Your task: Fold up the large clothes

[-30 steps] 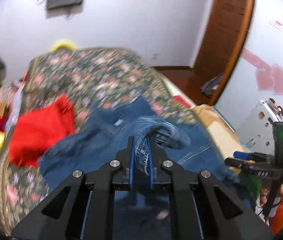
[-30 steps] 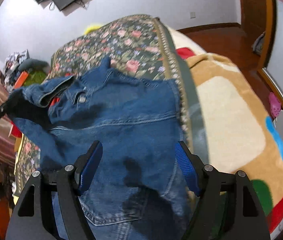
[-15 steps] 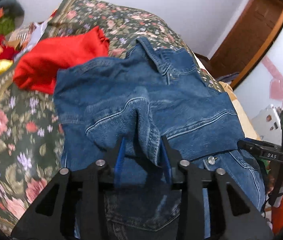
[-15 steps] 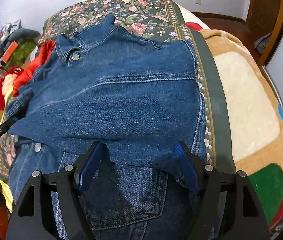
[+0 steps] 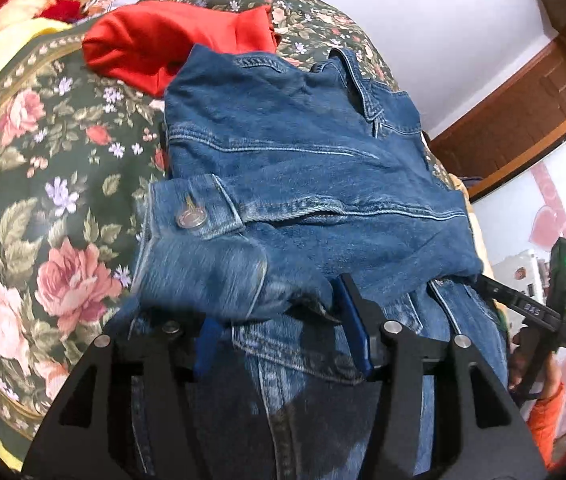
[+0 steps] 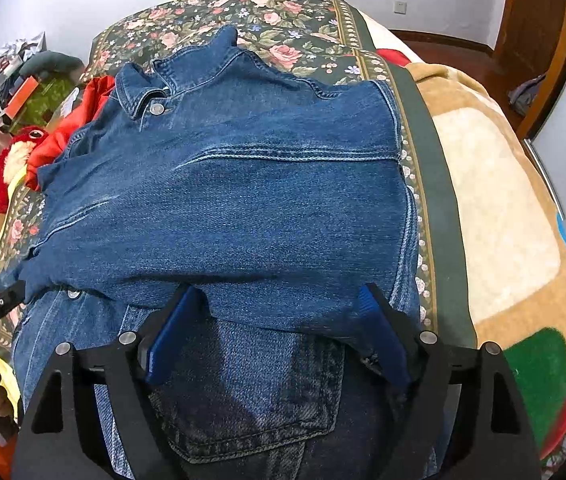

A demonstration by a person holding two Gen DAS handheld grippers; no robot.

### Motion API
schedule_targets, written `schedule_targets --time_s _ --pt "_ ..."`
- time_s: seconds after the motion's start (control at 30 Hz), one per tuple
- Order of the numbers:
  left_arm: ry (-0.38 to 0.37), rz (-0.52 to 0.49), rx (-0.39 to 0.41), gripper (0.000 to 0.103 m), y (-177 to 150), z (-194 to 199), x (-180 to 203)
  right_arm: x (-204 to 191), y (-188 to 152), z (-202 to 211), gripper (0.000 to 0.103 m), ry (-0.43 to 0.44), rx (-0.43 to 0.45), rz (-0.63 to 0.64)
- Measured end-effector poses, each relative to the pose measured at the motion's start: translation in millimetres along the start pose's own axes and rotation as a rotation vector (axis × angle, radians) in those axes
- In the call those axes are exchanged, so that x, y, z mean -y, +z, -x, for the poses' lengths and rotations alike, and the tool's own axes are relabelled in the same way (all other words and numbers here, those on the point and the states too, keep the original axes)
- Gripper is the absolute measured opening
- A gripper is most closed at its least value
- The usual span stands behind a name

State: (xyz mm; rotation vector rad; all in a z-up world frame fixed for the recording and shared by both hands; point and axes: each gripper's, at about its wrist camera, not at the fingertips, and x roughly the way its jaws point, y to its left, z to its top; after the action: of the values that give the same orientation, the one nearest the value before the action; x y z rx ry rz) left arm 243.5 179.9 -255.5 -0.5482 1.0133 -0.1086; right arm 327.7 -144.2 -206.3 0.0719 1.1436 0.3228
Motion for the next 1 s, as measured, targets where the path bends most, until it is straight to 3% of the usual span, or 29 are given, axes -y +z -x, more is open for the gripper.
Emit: schedule_targets --time_s 0.27,0.3,0.33,0.43,0.53,0.63,0.7,0.8,0.87,0.93,1.0 --pt "-0.056 0.118 0.062 0.053 15 16 -13 2 -1 7 0.08 0.033 0.006 -0.011" --pt "-0.045 0.112 0.063 0.046 19 16 -11 3 -1 8 0.08 0.037 0.008 -0.013" --pt "-0.026 0.094 0.062 0.035 23 15 -10 5 -1 10 0.08 0.041 0.01 -0.017" --pt "0.048 -0.01 0.079 0.024 29 19 9 12 -1 17 0.08 0.044 0.023 -0.039" --pt "0.109 -0.124 0.169 0.022 31 34 34 20 -1 23 0.08 0.038 0.038 -0.064" --pt "0.118 -0.177 0.233 0.022 32 45 45 28 -1 31 0.08 0.032 0.052 -0.088" --pt "0.126 -0.171 0.218 0.024 32 43 43 33 -3 36 0.08 0.025 0.053 -0.094" --pt "0.149 -0.111 0.119 0.031 33 23 26 40 -9 43 0.08 0.01 0.057 -0.094" --pt "0.141 -0.061 0.062 0.039 29 12 13 46 -13 45 0.08 -0.002 0.049 -0.094" --pt "0.151 -0.028 0.038 0.058 21 11 5 51 -16 48 0.08 -0.011 0.045 -0.093" --pt "0.178 -0.022 0.039 0.064 14 17 3 56 -18 50 0.08 -0.019 0.04 -0.094"
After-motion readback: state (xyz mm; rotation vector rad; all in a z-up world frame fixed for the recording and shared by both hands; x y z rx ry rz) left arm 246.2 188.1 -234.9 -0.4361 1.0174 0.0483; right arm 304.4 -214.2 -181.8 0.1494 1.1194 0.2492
